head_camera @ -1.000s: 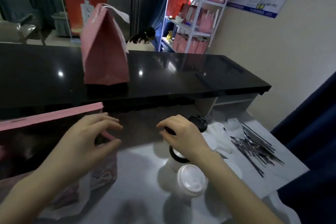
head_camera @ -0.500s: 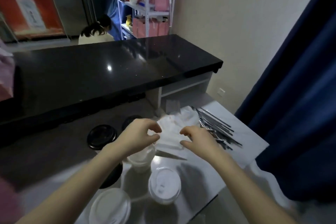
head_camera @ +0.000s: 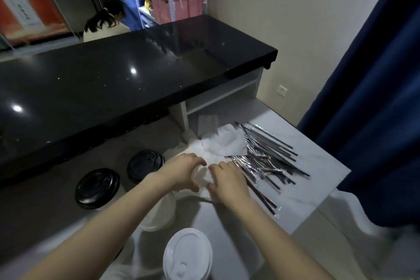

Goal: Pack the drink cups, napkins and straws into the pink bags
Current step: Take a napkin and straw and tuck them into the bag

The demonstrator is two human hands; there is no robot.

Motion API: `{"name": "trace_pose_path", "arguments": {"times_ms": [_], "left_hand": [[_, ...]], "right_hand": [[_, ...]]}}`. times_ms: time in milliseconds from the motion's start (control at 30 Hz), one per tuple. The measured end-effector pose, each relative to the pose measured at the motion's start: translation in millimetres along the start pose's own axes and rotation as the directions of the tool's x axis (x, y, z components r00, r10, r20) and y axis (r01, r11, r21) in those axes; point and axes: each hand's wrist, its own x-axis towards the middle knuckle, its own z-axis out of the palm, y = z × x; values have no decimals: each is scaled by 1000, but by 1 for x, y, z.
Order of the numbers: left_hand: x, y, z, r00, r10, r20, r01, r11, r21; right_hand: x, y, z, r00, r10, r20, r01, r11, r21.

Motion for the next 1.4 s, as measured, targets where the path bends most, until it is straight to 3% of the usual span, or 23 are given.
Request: {"name": "trace_pose_path", "arguments": {"times_ms": [67,167,300,367,467,600,800,967,1133,1233,1300,1333,1400], "left_hand": [[4,-3,4,1000,6,1,-6,1000,1],[6,-5,5,993,18,-117,-27,997,-78],[-3,-3,-10,955,-41,-295,-91,904,-418],[-12,-1,-21,939,-83,-333,-125,822,-556],[-31,-3,-38,879,-144,-455,-201,753,-627],[-69,-17,-62,773,-248,-584,-238,740,-629],[-162,-54,-89,688,-338,-642,-259,713,-652],[-265,-85,-94,511,-475,-717,-189,751,-632],[-391,-114,-73,311,-583,-750,-39,781,-624],[-471,-137,-56,192,-626,-755,111,779,-617],[-521,-158,-43,117,-637,-762,297,754,-586],[-542,-170,-36,103,-636,-765,388,734,-558],[-576,-191,-24,173,-662,-729,504,696,-512]], "right_hand": [[2,2,2,998,2,-61,4,995,98],[5,8,-4,992,56,-111,-15,940,342],[8,12,-37,987,102,-125,-10,811,585],[10,9,-59,983,84,-163,36,783,621],[11,-4,-92,983,50,-176,88,713,696],[15,-39,-128,977,-40,-209,185,644,743],[26,-127,-157,932,-260,-251,360,602,713],[22,-229,-164,815,-511,-272,538,495,682],[-7,-340,-151,715,-642,-275,617,396,680],[-26,-403,-144,694,-666,-274,621,360,696],[-40,-443,-139,674,-692,-258,630,356,690],[-46,-461,-136,661,-705,-255,644,360,675],[-60,-494,-127,635,-731,-251,683,379,624]]}}
